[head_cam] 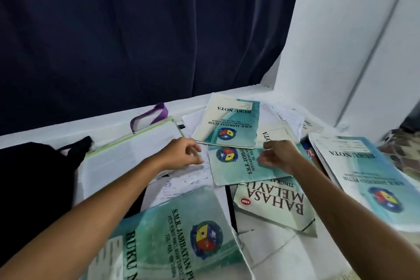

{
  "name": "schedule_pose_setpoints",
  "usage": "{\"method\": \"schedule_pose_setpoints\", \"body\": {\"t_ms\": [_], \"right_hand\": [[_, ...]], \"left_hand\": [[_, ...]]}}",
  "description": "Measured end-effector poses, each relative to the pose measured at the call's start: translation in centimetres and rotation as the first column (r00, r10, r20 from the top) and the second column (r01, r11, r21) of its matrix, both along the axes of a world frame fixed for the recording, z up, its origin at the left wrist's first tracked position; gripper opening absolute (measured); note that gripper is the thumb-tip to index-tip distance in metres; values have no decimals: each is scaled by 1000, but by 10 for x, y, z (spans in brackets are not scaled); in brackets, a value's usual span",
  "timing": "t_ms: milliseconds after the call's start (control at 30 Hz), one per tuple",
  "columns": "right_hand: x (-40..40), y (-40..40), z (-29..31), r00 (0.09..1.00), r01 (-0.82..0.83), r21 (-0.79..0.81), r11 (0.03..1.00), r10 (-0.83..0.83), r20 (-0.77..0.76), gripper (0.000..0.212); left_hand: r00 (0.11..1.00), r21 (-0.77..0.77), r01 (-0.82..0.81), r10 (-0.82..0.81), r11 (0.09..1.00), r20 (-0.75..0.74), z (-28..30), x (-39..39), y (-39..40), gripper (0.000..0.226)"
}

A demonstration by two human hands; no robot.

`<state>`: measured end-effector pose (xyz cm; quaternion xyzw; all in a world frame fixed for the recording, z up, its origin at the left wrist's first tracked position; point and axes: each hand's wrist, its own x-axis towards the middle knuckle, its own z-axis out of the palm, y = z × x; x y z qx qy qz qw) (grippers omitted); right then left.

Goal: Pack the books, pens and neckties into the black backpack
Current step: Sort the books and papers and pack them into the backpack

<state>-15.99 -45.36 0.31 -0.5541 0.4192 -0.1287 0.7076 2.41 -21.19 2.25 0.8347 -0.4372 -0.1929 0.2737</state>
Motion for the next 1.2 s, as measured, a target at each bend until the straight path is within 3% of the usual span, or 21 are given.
{"method": "schedule_pose_setpoints", "body": {"t_ms": [267,533,667,733,867,1000,1100,1200], "right_hand": [[42,-42,-7,997,-74,100,992,73,8,19],[76,-55,-13,988,-155,181,971,154,22,20],[85,-56,-18,988,-124,236,964,98,117,21],[84,-58,-17,984,-129,245,961,92,155,20],[75,-70,-2,954,-225,250,942,161,252,28],[57,-84,25,885,-417,196,887,347,311,52],[51,-93,44,754,-636,108,764,585,298,98],[55,-88,62,621,-778,57,626,750,228,99]], "left_hand": [[995,108,99,-98,989,-10,-18,-22,-90,59],[983,51,-45,53,998,-174,-38,-24,-90,61],[994,51,-4,10,999,-105,-32,-26,-85,68],[999,-9,-8,8,1000,-50,-25,-22,-78,64],[994,-241,-106,110,965,1,7,-4,-51,35],[973,-416,-190,225,890,39,42,18,-17,48],[958,-420,-245,286,874,36,64,30,4,40],[917,-359,-332,387,872,92,82,40,25,54]]}}
